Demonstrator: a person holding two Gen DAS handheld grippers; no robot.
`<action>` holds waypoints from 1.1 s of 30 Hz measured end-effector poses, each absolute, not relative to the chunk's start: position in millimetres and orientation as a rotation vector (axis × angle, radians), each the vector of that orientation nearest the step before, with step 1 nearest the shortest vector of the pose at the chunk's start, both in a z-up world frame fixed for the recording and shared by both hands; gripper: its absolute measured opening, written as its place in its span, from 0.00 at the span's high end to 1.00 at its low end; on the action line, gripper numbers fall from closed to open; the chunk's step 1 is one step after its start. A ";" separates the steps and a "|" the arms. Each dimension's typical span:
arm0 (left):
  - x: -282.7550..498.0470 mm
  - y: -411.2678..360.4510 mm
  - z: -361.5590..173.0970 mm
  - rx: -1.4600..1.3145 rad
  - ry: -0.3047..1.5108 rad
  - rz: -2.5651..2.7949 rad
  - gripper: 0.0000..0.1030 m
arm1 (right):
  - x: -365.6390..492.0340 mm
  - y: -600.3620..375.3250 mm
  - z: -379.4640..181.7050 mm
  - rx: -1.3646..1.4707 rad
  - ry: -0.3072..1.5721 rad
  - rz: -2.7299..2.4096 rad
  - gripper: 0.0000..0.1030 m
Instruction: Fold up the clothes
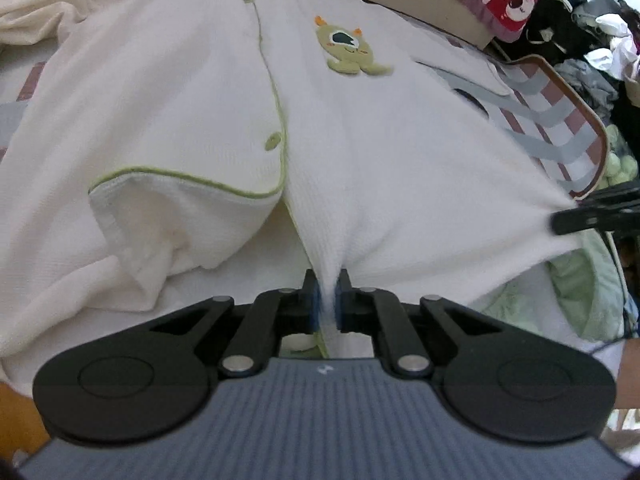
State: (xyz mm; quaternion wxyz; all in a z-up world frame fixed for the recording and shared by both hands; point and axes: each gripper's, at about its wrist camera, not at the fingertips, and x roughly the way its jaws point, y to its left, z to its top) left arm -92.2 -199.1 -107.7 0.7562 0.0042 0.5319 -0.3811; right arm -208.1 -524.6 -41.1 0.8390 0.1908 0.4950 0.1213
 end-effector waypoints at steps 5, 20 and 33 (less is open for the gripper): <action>-102.2 -222.5 -130.0 0.198 1.212 -0.823 0.87 | -206.4 -524.3 -65.2 0.293 1.191 0.191 0.97; -68.9 -206.3 -90.9 0.588 1.030 -0.615 0.52 | -163.7 -510.3 -41.1 0.216 1.026 0.073 0.41; -57.4 -214.4 -108.5 0.653 0.939 -0.713 0.97 | -101.6 -360.2 -106.5 0.003 1.145 0.524 0.53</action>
